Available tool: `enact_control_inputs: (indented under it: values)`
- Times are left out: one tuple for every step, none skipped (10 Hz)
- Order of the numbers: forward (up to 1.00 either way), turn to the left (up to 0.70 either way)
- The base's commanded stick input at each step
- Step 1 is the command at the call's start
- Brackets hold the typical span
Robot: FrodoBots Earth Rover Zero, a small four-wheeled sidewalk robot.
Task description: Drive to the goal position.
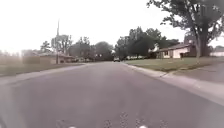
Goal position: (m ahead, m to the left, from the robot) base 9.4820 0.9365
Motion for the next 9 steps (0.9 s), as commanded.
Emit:
enact_control_inputs:
  values:
    - [1.0, 0.0]
    - [1.0, 0.0]
    - [1.0, 0.0]
    - [1.0, 0.0]
    - [1.0, 0.0]
    - [1.0, 0.0]
    - [1.0, 0.0]
    - [1.0, 0.0]
    - [1.0, 0.0]
